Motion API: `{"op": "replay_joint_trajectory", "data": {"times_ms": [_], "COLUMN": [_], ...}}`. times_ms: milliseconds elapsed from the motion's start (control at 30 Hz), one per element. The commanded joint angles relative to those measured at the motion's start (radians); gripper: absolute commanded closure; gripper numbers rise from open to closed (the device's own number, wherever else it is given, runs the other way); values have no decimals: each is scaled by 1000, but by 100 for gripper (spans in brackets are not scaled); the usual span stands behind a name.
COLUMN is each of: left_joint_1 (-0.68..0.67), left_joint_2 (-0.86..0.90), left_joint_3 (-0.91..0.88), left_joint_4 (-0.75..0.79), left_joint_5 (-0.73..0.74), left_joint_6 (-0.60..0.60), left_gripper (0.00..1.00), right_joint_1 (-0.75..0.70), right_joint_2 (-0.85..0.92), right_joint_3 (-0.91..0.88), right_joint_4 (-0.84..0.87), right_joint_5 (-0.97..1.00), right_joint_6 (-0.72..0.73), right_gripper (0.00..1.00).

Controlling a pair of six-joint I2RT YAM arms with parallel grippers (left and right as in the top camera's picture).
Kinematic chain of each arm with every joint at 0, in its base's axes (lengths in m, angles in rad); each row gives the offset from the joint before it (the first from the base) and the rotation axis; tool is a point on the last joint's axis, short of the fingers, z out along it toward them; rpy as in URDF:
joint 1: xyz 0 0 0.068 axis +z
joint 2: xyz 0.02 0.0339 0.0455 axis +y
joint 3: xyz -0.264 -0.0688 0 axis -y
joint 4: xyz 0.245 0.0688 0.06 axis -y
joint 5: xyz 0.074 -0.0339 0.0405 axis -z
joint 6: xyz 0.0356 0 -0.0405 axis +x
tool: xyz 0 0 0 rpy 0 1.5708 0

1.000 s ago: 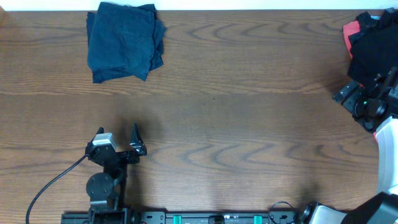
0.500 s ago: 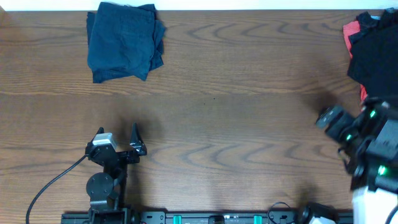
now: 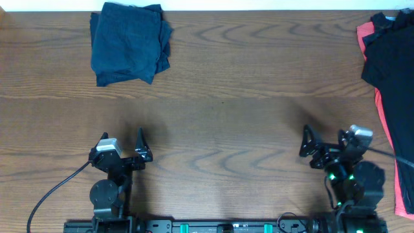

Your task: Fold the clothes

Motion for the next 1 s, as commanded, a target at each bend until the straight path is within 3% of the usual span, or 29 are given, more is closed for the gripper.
{"op": "replay_joint_trajectory", "data": {"times_ms": [0,300,667,967], "left_joint_1": [3,3,3,3], "left_joint_2": [-6,-6,-6,-6], "left_joint_3": [-15,-15,-15,-15], "left_joint_4": [-37,-37,-37,-37], "left_joint_5": [-4,-4,-4,-4], "left_joint_6": [5,5,5,5], "left_gripper": [2,2,2,2], "right_joint_1": [23,23,23,14], "right_joint_2": [-61,-132,-230,-277], "right_joint_3": [-91,-303,-311,-311], "right_joint_4": [63,370,289,284], "right_joint_5": [3,-40,-98,18], "right_joint_6": [-39,-124,-456,-479], "right_gripper": [1,1,1,1]}}
